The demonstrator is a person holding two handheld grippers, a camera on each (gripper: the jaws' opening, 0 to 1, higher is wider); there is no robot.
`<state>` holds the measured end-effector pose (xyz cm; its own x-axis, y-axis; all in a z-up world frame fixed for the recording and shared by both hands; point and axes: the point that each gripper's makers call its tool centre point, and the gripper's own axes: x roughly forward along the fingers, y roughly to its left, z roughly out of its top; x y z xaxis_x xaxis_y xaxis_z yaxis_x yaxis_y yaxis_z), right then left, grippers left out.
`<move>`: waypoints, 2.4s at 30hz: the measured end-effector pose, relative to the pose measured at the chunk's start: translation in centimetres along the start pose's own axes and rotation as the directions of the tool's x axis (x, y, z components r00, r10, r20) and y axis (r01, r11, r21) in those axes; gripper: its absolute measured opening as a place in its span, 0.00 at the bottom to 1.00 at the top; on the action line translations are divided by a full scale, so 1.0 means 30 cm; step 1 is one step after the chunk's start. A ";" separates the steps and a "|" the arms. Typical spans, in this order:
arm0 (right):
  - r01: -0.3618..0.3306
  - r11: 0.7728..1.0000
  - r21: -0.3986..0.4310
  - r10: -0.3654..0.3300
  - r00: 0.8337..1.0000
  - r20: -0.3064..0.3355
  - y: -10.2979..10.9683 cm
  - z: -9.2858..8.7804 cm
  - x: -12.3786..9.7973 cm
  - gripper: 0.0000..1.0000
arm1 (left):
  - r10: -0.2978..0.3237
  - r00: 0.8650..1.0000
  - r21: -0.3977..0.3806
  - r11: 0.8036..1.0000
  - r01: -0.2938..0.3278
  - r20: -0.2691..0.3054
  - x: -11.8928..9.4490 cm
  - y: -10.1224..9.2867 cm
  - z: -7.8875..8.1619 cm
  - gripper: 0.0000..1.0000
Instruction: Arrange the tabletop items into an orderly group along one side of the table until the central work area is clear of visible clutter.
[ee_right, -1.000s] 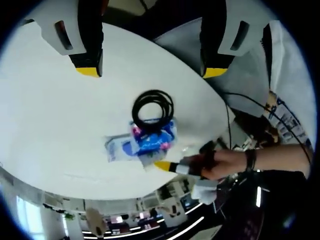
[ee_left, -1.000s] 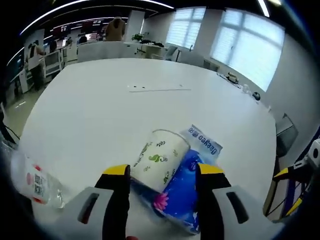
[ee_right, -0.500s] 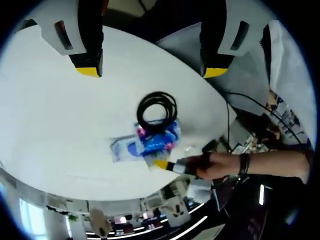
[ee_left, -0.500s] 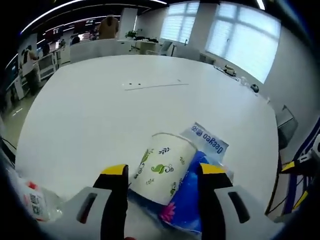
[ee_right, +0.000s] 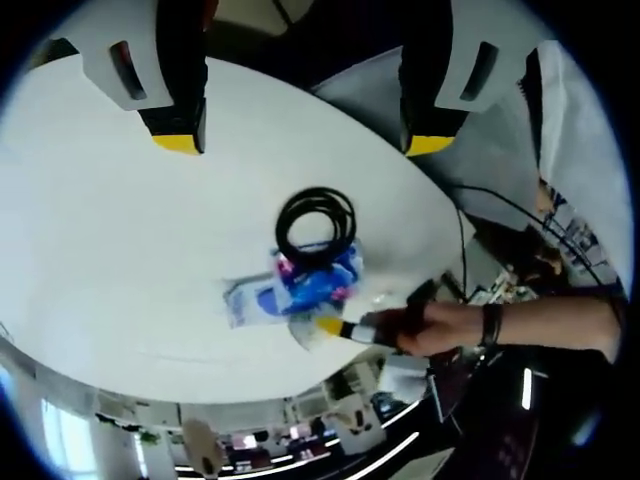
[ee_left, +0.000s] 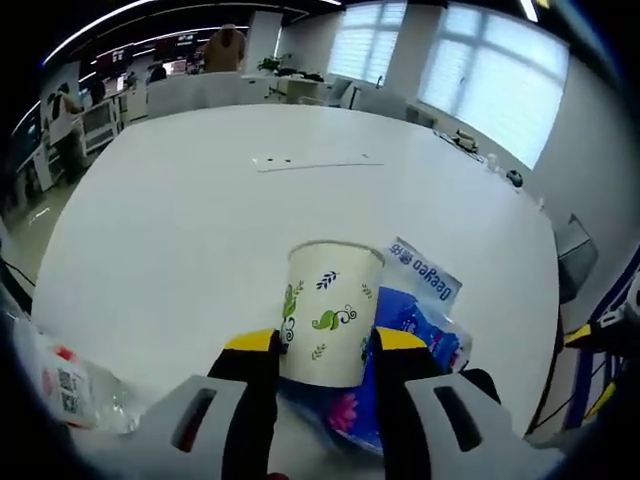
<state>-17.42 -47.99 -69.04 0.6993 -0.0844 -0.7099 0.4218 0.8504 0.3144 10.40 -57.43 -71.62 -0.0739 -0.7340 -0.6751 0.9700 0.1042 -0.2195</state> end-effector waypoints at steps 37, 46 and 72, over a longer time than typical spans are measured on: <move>-0.097 0.993 -0.067 0.095 0.995 -0.029 0.107 0.044 0.106 0.78 | 0.139 0.985 -0.182 0.976 -0.120 0.099 -0.287 0.141 -0.245 0.34; -0.106 0.991 -0.081 0.103 0.994 -0.038 0.118 0.047 0.110 0.78 | 0.173 0.980 -0.185 0.971 -0.153 0.095 -0.301 0.184 -0.265 0.34; -0.089 0.994 -0.062 0.086 0.995 -0.049 0.103 0.020 0.094 0.77 | 0.242 0.970 -0.110 0.965 -0.238 0.024 -0.242 0.229 -0.325 0.07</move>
<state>-13.81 -45.91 -69.70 0.7036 0.0151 -0.7104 0.3210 0.8852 0.3367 15.34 -44.84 -75.08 0.1685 -0.7032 -0.6907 0.9281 0.3491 -0.1291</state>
